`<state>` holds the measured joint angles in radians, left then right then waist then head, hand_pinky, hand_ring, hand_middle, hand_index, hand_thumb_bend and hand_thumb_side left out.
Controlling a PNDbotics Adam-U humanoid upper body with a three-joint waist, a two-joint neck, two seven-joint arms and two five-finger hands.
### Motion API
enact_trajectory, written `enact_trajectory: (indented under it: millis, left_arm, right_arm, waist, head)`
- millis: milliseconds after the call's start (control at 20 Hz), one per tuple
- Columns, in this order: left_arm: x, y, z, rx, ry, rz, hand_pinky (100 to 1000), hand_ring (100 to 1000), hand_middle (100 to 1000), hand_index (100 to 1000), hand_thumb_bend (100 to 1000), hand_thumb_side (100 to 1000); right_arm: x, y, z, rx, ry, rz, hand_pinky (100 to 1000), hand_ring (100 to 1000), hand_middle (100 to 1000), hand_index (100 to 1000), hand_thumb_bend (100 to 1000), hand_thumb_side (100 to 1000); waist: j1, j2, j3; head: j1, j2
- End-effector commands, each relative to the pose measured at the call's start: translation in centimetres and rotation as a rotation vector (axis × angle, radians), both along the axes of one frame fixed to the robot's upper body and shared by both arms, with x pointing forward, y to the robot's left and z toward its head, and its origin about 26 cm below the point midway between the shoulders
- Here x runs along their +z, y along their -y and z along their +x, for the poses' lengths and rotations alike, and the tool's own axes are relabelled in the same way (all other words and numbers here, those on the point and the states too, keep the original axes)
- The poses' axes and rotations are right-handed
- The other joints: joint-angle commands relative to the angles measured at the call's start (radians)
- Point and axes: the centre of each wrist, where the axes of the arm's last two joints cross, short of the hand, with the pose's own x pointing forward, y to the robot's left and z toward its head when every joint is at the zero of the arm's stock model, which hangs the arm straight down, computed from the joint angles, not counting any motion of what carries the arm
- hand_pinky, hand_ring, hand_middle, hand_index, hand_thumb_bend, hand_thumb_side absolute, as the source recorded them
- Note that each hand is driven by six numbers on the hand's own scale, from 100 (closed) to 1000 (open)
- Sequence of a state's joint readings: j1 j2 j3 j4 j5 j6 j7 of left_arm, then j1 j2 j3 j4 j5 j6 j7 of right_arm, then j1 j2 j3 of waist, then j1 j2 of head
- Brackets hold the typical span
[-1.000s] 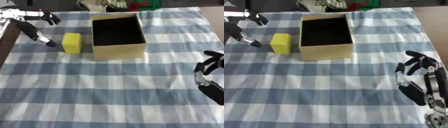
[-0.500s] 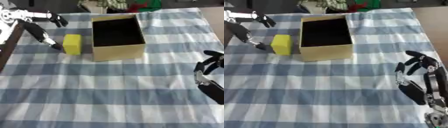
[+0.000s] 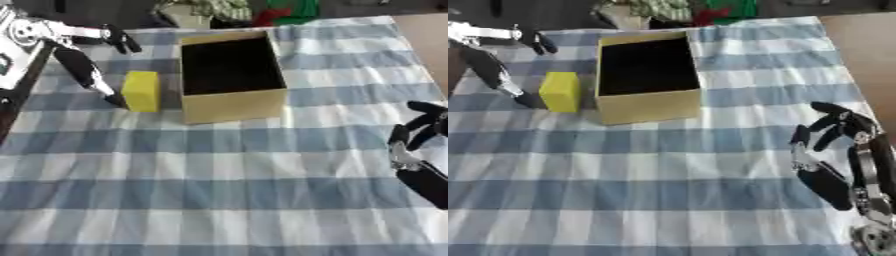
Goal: Pick up objects on the table and place them in the box.
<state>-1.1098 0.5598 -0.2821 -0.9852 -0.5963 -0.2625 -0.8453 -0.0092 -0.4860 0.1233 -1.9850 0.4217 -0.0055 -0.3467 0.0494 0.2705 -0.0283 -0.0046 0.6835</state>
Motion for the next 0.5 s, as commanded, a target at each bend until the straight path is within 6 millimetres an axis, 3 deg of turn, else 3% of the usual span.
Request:
enact_trajectory:
  millis: [50, 500]
  left_arm:
    - [1.3, -0.11, -0.17, -0.039, 0.005, 0.065, 997, 902, 882, 934, 812, 414]
    - [0.94, 0.78, 0.04, 0.0, -0.005, 0.05, 1000, 893, 863, 926, 763, 439]
  right_arm:
    - [0.77, 0.1, 0.04, 0.012, 0.021, -0.005, 881, 398, 513, 805, 100, 416]
    - [0.85, -0.24, 0.18, 0.019, 0.026, -0.002, 884, 399, 513, 806, 100, 413]
  waist:
    - [-0.002, -0.015, -0.004]
    - [-0.003, 0.004, -0.018]
  head:
    - [0.006, -0.008]
    - [0.012, -0.016]
